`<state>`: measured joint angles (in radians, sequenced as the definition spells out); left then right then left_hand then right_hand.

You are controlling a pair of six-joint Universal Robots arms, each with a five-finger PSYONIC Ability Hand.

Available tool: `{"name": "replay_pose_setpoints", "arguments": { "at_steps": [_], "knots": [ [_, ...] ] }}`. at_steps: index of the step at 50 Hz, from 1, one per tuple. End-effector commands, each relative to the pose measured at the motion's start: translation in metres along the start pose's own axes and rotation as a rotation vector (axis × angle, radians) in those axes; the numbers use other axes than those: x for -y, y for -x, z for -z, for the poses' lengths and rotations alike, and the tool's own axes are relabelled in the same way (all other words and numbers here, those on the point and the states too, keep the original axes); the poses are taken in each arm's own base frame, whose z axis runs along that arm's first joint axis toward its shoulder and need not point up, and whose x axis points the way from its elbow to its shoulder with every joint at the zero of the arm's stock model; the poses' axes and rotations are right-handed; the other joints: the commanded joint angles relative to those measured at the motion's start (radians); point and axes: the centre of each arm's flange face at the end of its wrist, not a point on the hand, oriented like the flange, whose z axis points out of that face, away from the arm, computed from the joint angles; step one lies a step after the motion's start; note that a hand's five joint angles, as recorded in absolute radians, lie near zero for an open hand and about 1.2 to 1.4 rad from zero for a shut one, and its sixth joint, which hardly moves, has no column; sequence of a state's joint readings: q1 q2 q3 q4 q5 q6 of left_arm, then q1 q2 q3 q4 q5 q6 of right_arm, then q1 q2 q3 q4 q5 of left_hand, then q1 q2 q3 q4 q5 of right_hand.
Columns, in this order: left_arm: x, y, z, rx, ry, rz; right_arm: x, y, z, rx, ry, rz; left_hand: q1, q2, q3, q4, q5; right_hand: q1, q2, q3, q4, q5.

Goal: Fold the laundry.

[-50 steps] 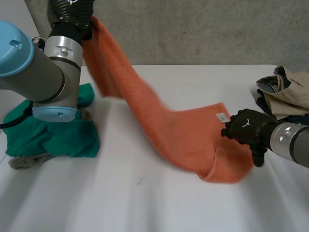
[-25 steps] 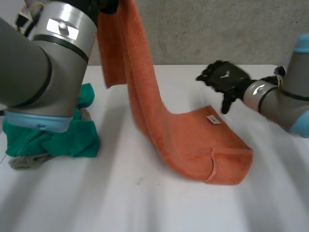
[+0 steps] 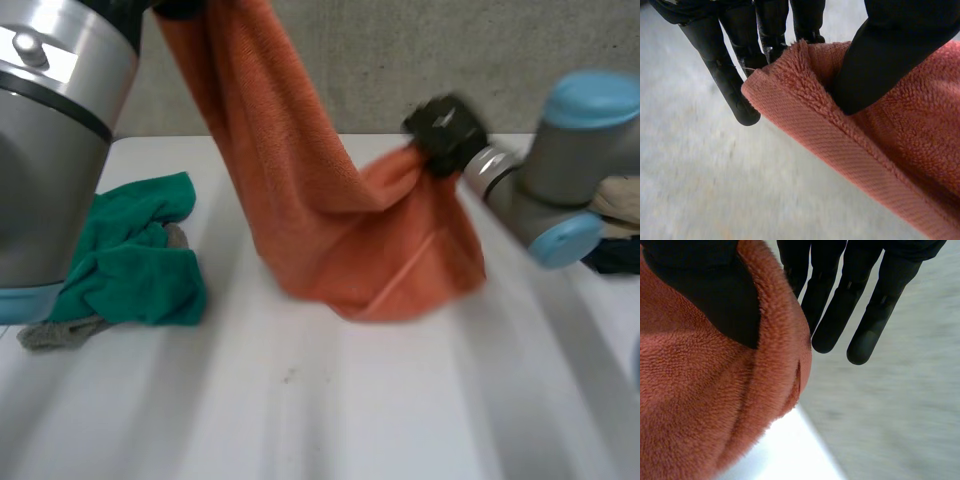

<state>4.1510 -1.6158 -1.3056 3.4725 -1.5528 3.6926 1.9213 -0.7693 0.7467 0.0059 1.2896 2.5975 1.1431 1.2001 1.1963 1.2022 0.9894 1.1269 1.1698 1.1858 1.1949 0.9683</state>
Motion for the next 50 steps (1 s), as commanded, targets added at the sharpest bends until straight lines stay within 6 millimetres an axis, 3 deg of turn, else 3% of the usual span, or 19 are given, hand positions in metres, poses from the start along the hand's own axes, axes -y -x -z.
{"name": "replay_pose_setpoints", "arguments": {
  "at_steps": [1, 6, 11, 16, 19, 20, 23, 27, 30, 34, 35, 36, 39, 40, 41, 44, 47, 50],
  "knots": [
    [-0.072, 0.019, 0.009, 0.016, 0.253, -0.060, 0.064, -0.088, 0.072, -0.106, -0.084, 0.086, 0.253, 0.196, 0.200, 0.194, 0.232, 0.269, 0.226, 0.211, 0.201, 0.253],
    [-0.100, 0.005, 0.027, -0.050, 0.386, -0.053, 0.076, -0.082, 0.113, -0.033, -0.026, 0.081, 0.253, 0.196, 0.200, 0.194, 0.232, 0.269, 0.226, 0.211, 0.201, 0.253],
    [-0.130, -0.018, 0.052, -0.152, 0.544, -0.034, 0.066, -0.069, 0.143, 0.032, 0.112, 0.103, 0.253, 0.196, 0.200, 0.194, 0.232, 0.269, 0.226, 0.211, 0.201, 0.253],
    [-0.164, -0.044, 0.083, -0.281, 0.752, -0.013, 0.032, -0.046, 0.157, 0.161, 0.300, 0.180, 0.253, 0.196, 0.200, 0.194, 0.232, 0.269, 0.226, 0.211, 0.201, 0.253],
    [-0.177, -0.051, 0.091, -0.322, 0.829, -0.006, 0.012, -0.040, 0.155, 0.199, 0.389, 0.218, 0.253, 0.196, 0.200, 0.194, 0.232, 0.269, 0.226, 0.211, 0.201, 0.253],
    [-0.184, -0.055, 0.094, -0.340, 0.870, -0.009, -0.004, -0.039, 0.152, 0.213, 0.465, 0.238, 0.253, 0.196, 0.200, 0.194, 0.232, 0.269, 0.226, 0.211, 0.201, 0.253],
    [-0.192, -0.059, 0.093, -0.348, 0.904, -0.019, -0.020, -0.038, 0.148, 0.211, 0.553, 0.285, 0.253, 0.196, 0.200, 0.194, 0.232, 0.269, 0.226, 0.211, 0.201, 0.253],
    [-0.209, -0.063, 0.077, -0.333, 0.902, -0.084, -0.035, -0.043, 0.133, 0.170, 0.601, 0.329, 0.253, 0.196, 0.200, 0.194, 0.232, 0.269, 0.226, 0.211, 0.201, 0.253],
    [-0.218, -0.065, 0.054, -0.320, 0.844, -0.152, -0.038, -0.031, 0.110, 0.167, 0.527, 0.359, 0.253, 0.196, 0.200, 0.194, 0.232, 0.269, 0.226, 0.211, 0.201, 0.253],
    [-0.221, -0.066, 0.006, -0.229, 0.640, -0.238, -0.034, -0.033, 0.073, 0.033, 0.375, 0.386, 0.253, 0.196, 0.200, 0.194, 0.232, 0.269, 0.226, 0.211, 0.201, 0.253],
    [-0.219, -0.064, -0.007, -0.195, 0.583, -0.260, -0.030, -0.037, 0.064, -0.009, 0.332, 0.388, 0.253, 0.196, 0.200, 0.194, 0.232, 0.269, 0.226, 0.211, 0.201, 0.253],
    [-0.213, -0.059, -0.031, -0.120, 0.456, -0.300, -0.019, -0.050, 0.048, -0.117, 0.235, 0.395, 0.253, 0.196, 0.200, 0.194, 0.232, 0.269, 0.226, 0.211, 0.201, 0.253],
    [-0.191, -0.048, -0.066, 0.000, 0.225, -0.352, 0.005, -0.077, 0.026, -0.312, 0.070, 0.401, 0.253, 0.196, 0.200, 0.194, 0.232, 0.269, 0.226, 0.211, 0.201, 0.253],
    [-0.176, -0.038, -0.086, 0.084, 0.084, -0.382, 0.024, -0.095, 0.018, -0.440, -0.048, 0.399, 0.253, 0.196, 0.200, 0.194, 0.232, 0.269, 0.226, 0.211, 0.201, 0.253],
    [-0.169, -0.032, -0.093, 0.123, 0.024, -0.391, 0.033, -0.103, 0.015, -0.501, -0.109, 0.399, 0.253, 0.196, 0.200, 0.194, 0.232, 0.269, 0.226, 0.211, 0.201, 0.253],
    [-0.149, -0.016, -0.109, 0.245, -0.123, -0.402, 0.064, -0.125, 0.015, -0.681, -0.319, 0.417, 0.253, 0.196, 0.200, 0.194, 0.232, 0.269, 0.226, 0.211, 0.201, 0.253],
    [-0.147, -0.011, -0.110, 0.273, -0.129, -0.395, 0.079, -0.127, 0.026, -0.717, -0.397, 0.433, 0.253, 0.196, 0.200, 0.194, 0.232, 0.269, 0.226, 0.211, 0.201, 0.253],
    [-0.155, -0.018, -0.101, 0.247, -0.075, -0.362, 0.074, -0.116, 0.031, -0.659, -0.376, 0.432, 0.253, 0.196, 0.200, 0.194, 0.232, 0.269, 0.226, 0.211, 0.201, 0.253]
  ]
}}
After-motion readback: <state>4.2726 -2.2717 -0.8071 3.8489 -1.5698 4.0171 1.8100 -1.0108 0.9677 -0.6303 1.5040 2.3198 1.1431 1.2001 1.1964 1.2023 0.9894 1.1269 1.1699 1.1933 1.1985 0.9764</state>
